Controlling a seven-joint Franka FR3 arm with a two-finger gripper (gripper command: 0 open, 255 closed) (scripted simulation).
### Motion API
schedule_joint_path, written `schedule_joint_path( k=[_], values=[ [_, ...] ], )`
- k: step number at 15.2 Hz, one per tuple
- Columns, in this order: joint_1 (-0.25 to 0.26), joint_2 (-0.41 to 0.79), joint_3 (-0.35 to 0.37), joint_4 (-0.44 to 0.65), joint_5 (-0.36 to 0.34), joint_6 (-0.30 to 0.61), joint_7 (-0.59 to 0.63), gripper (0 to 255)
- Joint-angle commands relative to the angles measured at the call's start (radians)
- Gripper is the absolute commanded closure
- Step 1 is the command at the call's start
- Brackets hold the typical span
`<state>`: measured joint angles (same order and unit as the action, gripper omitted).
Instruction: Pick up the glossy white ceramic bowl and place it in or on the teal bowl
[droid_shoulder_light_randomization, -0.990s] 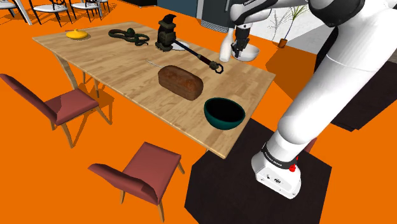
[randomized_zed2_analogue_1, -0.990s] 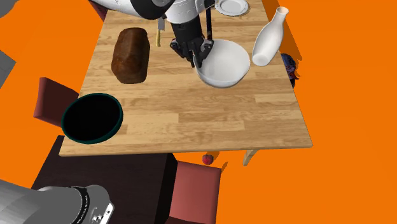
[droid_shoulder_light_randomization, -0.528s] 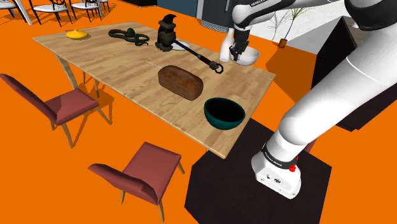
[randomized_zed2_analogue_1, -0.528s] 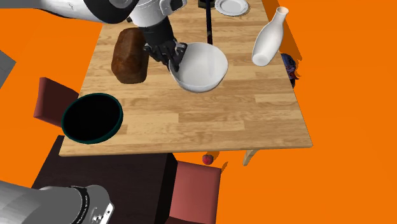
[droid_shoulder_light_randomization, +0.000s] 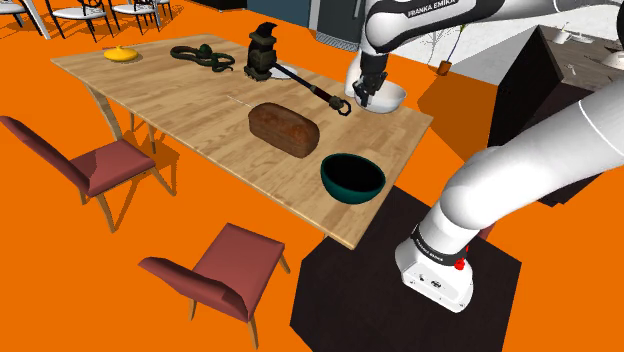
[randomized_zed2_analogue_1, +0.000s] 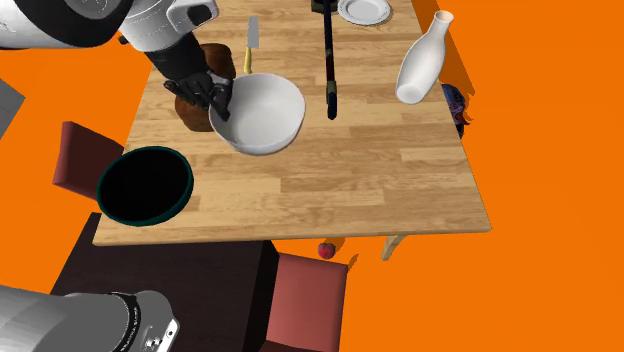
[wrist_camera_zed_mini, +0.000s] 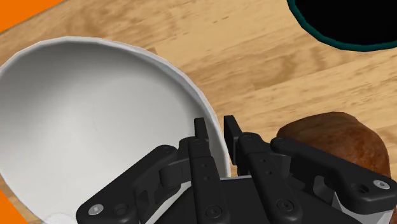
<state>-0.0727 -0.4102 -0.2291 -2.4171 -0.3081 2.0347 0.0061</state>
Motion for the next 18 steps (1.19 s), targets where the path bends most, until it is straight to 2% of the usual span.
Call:
schedule_joint_path(
  k=[1, 8, 18],
  values=[
    [0.014, -0.051, 0.036, -0.045, 0.005, -0.016, 0.047, 255],
    [0.08, -0.207, 0.168, -0.157, 0.067, -0.096, 0.197, 255],
    [0.218, -0.334, 0.375, -0.213, 0.226, -0.207, 0.423, 255]
  ],
)
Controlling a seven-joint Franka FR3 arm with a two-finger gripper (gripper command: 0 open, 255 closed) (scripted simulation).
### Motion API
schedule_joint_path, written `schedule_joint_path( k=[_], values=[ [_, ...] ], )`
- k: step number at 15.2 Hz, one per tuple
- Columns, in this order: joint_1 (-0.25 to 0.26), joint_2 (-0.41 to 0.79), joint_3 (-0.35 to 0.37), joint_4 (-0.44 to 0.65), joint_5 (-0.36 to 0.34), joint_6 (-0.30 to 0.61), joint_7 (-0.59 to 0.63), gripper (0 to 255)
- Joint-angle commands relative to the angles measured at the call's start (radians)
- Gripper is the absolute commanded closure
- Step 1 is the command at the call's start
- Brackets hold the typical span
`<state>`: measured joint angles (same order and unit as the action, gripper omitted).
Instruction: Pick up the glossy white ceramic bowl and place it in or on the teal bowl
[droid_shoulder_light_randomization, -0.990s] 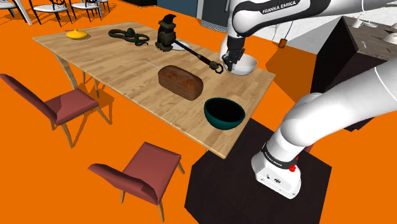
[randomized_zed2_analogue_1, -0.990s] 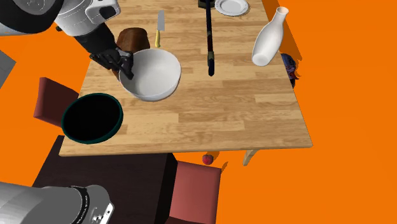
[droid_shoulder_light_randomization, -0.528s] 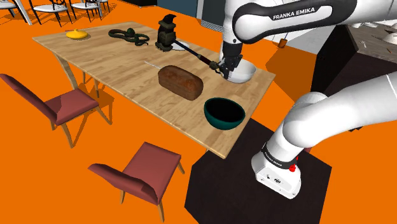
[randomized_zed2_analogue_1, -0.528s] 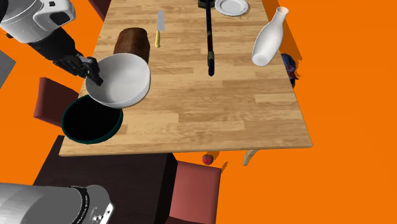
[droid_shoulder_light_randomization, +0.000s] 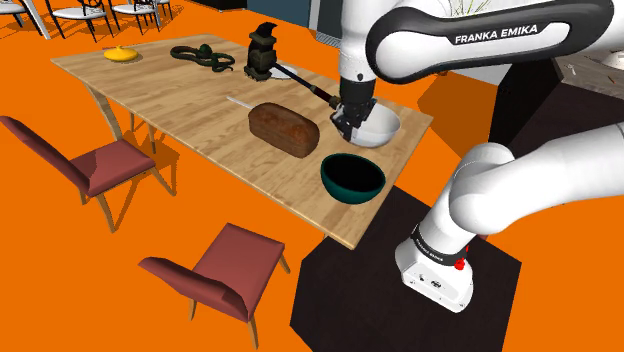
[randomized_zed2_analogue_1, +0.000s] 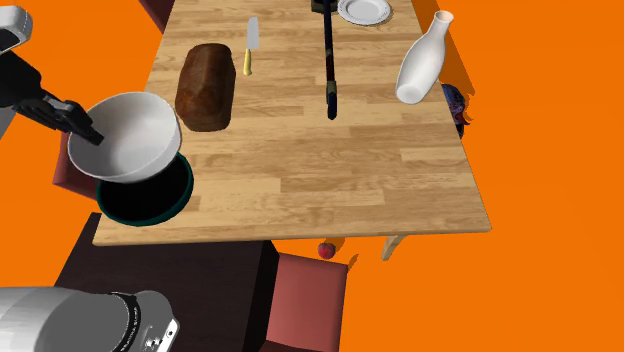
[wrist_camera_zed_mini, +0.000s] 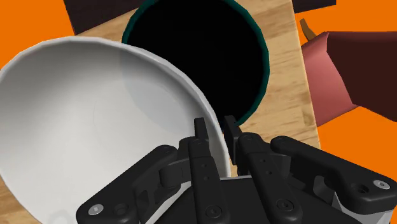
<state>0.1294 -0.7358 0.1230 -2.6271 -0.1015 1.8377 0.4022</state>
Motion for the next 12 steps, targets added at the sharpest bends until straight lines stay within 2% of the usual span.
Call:
schedule_joint_path(
  k=[1, 3, 12],
  values=[
    [0.03, -0.013, 0.045, -0.001, 0.037, -0.019, 0.051, 255],
    [0.061, -0.017, 0.093, 0.006, 0.076, -0.038, 0.104, 255],
    [0.064, 0.013, 0.108, -0.097, 0.082, 0.094, 0.123, 255]
  ],
)
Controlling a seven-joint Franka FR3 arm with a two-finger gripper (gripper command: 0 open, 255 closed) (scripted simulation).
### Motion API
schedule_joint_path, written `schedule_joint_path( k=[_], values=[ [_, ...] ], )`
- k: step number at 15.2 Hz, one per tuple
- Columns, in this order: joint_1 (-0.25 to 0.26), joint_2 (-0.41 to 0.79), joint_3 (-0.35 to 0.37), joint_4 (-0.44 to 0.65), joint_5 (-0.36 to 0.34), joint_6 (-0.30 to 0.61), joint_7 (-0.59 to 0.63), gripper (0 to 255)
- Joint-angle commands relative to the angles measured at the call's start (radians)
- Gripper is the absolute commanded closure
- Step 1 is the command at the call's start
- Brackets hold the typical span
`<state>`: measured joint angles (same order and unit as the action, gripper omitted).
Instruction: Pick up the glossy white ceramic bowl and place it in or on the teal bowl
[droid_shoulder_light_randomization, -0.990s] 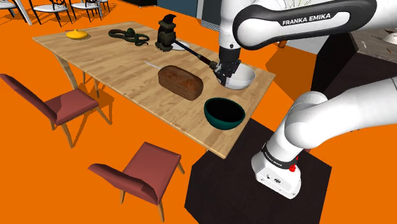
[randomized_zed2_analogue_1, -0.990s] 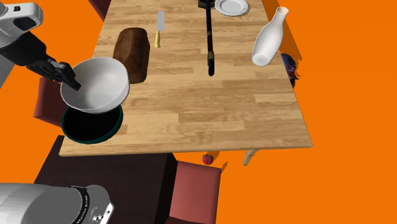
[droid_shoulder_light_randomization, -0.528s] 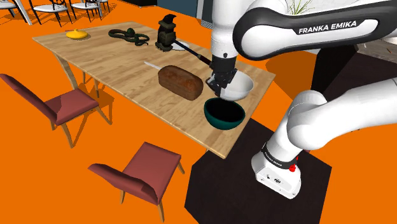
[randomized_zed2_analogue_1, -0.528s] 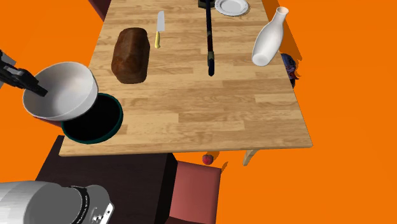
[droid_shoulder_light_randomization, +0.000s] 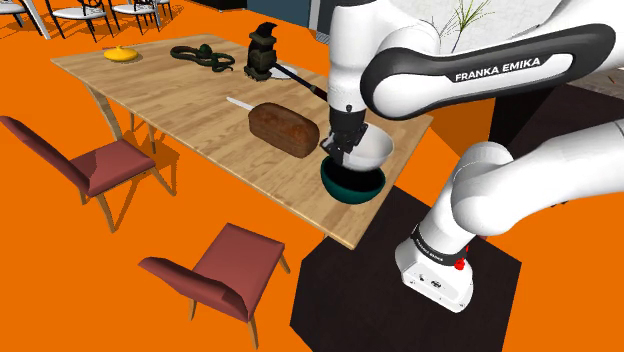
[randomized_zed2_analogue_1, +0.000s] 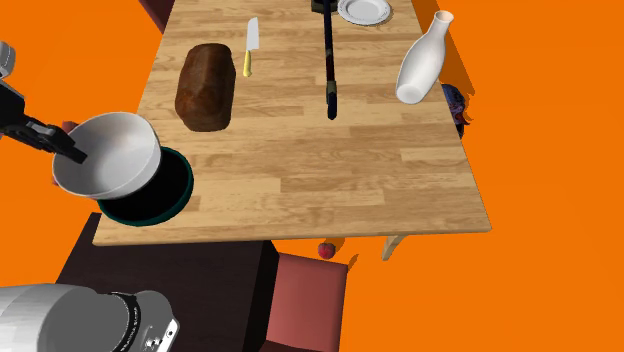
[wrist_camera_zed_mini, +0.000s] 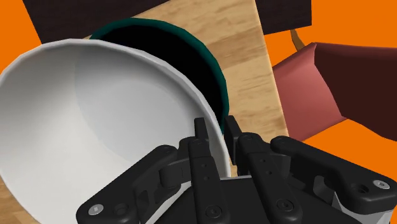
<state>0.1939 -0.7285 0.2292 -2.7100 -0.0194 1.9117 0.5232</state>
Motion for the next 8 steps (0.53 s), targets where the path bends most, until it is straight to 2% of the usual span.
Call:
schedule_joint_path(
  k=[1, 8],
  values=[
    [-0.001, 0.011, 0.003, -0.025, 0.0, 0.036, 0.004, 255],
    [-0.002, 0.053, 0.017, -0.089, 0.001, 0.141, 0.021, 255]
  ],
)
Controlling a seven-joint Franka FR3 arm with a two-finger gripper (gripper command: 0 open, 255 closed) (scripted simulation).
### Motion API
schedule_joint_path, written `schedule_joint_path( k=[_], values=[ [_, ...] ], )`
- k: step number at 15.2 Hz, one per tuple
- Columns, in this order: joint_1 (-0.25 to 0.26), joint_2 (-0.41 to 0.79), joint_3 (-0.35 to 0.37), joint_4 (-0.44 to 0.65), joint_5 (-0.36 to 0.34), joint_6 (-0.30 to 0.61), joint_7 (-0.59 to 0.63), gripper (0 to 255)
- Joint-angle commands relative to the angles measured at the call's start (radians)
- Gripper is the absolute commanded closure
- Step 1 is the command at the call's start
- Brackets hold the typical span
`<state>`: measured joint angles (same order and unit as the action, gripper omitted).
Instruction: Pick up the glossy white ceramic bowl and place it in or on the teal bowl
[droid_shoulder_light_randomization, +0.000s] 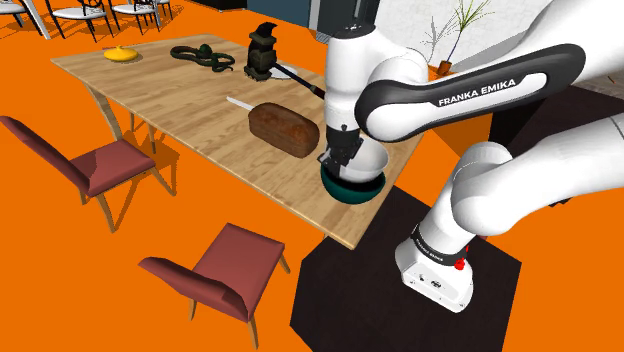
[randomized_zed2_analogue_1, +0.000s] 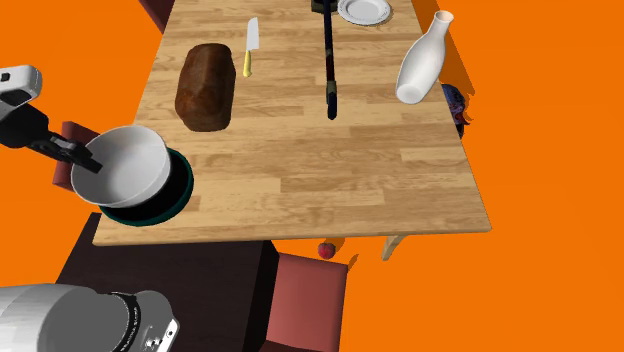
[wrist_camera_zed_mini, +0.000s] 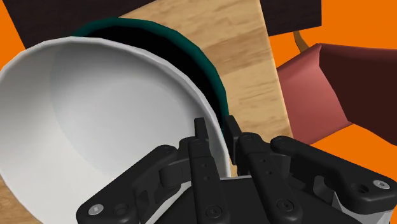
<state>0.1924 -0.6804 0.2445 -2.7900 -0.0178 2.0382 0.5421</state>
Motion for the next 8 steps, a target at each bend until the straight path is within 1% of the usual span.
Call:
schedule_joint_path(
  k=[1, 7, 8],
  values=[
    [0.0, 0.005, 0.001, -0.009, 0.0, 0.015, 0.002, 255],
    [-0.001, 0.005, 0.001, -0.009, 0.0, 0.015, 0.002, 255],
    [-0.001, 0.006, 0.002, -0.008, 0.0, 0.015, 0.002, 0]
  ],
)
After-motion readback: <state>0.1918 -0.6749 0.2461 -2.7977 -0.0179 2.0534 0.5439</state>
